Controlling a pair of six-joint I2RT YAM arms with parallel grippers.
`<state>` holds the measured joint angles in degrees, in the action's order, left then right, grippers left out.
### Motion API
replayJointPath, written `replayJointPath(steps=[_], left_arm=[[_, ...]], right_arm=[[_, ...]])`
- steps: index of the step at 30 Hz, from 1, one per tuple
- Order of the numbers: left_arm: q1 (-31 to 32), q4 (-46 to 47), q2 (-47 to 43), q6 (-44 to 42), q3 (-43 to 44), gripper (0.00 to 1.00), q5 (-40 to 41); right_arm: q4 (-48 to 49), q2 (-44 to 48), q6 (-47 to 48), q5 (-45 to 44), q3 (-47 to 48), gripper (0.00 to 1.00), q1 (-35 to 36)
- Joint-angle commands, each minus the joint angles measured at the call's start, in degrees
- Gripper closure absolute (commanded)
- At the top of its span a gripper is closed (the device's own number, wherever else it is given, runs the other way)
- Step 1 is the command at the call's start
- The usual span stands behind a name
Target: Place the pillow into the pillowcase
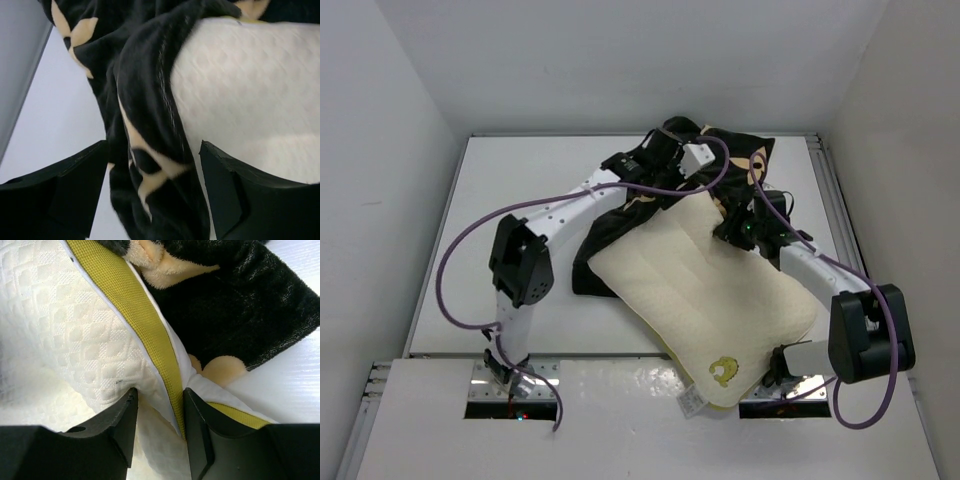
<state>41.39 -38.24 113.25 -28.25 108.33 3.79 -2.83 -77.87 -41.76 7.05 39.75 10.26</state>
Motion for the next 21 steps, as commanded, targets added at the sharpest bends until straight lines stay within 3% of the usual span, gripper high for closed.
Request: replayJointPath(steps=[1, 5, 8, 9, 10, 13, 21], left_arm=[[-2.0, 6.9, 5.8, 4.8, 4.9, 0.29, -0.2], [-2.8, 9.1, 9.3, 6.5, 7.2, 0.29, -8.2], [-2.8, 10.1, 12.3, 6.4, 8.9, 0.64, -9.0], [-2.8, 8.0, 13.0, 6.3, 10.0, 0.92, -9.2], [-2.9, 6.8, 13.3, 6.5, 11.1, 1.00, -9.2], [-3.1, 3.8, 12.5, 5.0, 12.7, 1.00, -12.1], [-2.6, -3.2, 7.5, 3.4, 17.3, 1.00, -27.2]], right_arm=[[-0.7, 1.7, 0.4, 1.7, 0.1, 0.59, 0.8], [-0.8, 1.7, 0.2, 1.7, -0.5, 0.56, 1.0], [-1.8, 1.2, 1.1, 1.7, 0.2, 0.40, 1.2], [-2.3, 1.1, 1.7, 1.4, 0.4, 0.32, 1.2], [-2.8, 1.0, 2.5, 0.5, 1.3, 0.15, 1.2], [-3.2, 1.0, 5.9, -1.6, 3.2, 0.02, 1.3], [2.1, -8.6, 10.0, -1.7, 10.6, 0.04, 4.5]])
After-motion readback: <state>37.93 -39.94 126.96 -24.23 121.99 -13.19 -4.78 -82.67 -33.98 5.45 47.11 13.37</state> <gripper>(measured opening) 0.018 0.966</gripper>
